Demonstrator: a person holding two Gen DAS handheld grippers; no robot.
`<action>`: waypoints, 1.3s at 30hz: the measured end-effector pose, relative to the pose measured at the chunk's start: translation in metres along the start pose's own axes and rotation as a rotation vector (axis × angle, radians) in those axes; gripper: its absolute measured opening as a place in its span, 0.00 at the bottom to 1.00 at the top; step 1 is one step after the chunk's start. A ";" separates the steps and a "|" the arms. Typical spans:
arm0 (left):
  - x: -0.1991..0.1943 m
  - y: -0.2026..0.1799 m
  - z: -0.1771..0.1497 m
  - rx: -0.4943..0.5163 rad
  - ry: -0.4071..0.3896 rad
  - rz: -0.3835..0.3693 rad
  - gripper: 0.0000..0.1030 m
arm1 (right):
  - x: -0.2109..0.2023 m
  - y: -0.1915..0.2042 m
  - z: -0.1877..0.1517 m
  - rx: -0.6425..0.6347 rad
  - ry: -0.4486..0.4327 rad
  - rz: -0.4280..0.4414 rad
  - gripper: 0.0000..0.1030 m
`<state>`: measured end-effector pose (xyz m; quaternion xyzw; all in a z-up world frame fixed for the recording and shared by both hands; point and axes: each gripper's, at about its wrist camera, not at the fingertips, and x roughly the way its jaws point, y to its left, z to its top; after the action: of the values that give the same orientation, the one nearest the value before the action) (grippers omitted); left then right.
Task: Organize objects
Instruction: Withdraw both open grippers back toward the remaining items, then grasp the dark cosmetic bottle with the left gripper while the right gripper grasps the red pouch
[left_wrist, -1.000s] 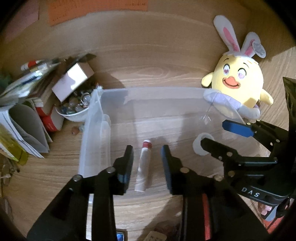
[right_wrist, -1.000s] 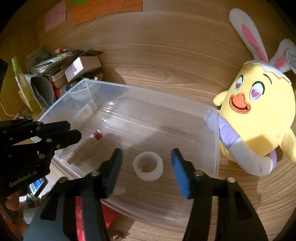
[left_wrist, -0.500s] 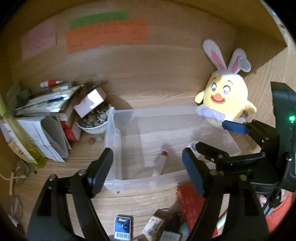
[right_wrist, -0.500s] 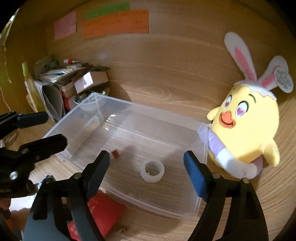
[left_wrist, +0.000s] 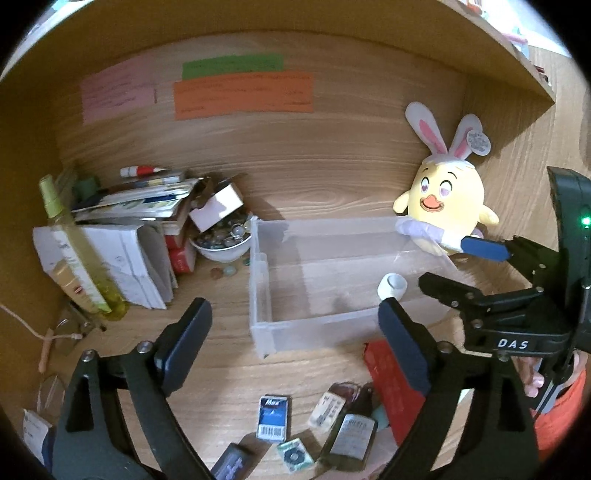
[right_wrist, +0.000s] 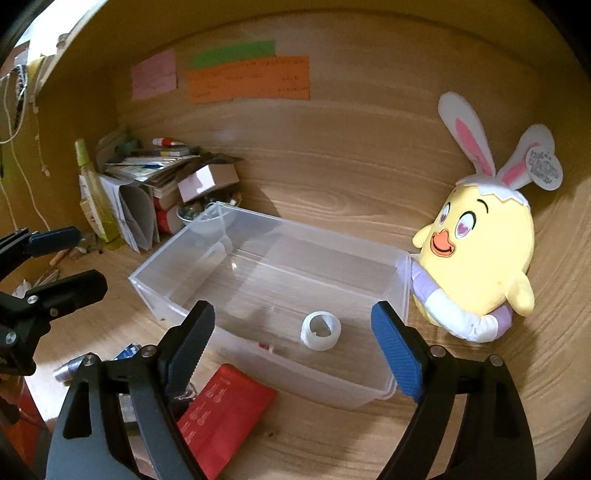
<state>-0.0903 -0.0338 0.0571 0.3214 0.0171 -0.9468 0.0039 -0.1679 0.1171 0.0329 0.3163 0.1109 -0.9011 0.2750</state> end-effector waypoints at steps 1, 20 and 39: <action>-0.003 0.002 -0.002 -0.002 -0.001 0.002 0.91 | -0.003 0.002 -0.001 -0.005 -0.005 0.000 0.83; -0.014 0.052 -0.074 -0.057 0.102 0.057 0.91 | -0.026 0.035 -0.045 -0.058 -0.001 0.032 0.87; 0.006 0.062 -0.140 -0.039 0.221 0.042 0.90 | 0.027 0.040 -0.092 0.015 0.199 0.045 0.87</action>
<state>-0.0086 -0.0906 -0.0597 0.4239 0.0291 -0.9048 0.0279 -0.1158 0.1070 -0.0564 0.4084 0.1239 -0.8598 0.2803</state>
